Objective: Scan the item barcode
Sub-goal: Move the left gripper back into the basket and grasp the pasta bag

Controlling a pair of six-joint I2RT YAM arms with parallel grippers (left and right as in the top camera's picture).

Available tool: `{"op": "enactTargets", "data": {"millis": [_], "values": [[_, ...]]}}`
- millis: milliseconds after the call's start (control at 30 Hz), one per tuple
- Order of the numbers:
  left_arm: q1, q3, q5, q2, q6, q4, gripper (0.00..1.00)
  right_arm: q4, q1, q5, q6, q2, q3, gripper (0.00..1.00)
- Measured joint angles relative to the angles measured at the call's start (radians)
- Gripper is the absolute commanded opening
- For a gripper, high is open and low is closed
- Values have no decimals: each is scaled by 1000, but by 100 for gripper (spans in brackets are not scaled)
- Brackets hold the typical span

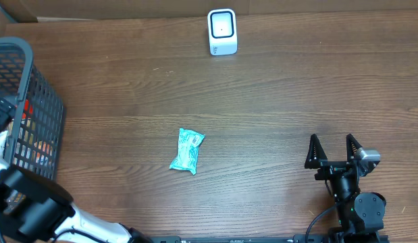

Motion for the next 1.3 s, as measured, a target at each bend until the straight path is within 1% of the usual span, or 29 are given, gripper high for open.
{"op": "enactTargets", "data": {"millis": [333, 533, 700, 867, 900, 933, 1000, 1067, 1133, 1167, 1200, 1300], "values": [[5, -1, -54, 188, 22, -27, 100, 0, 0, 0, 0, 0, 0, 100], [5, -2, -100, 212, 44, 14, 100, 0, 0, 0, 0, 0, 0, 100], [5, -7, -113, 218, 91, 58, 100, 0, 0, 0, 0, 0, 0, 100], [5, -23, -120, 249, 122, 67, 99, 0, 0, 0, 0, 0, 0, 100], [5, -23, -124, 257, 125, 69, 94, 0, 0, 0, 0, 0, 0, 100], [6, -24, -127, 267, 129, 72, 87, 0, 0, 0, 0, 0, 0, 100], [6, -24, -132, 278, 135, 73, 61, 0, 0, 0, 0, 0, 0, 100], [6, -23, -134, 278, 147, 76, 32, 0, 0, 0, 0, 0, 0, 100], [5, -20, -138, 278, 156, 79, 13, 0, 0, 0, 0, 0, 0, 100], [4, -13, -137, 276, 165, 78, 6, 0, 0, 0, 0, 0, 0, 100], [4, -7, -138, 274, 176, 75, 4, 0, 0, 0, 0, 0, 0, 100], [5, 17, -141, 272, 206, 46, 4, 0, 0, 0, 0, 0, 0, 100]]}}
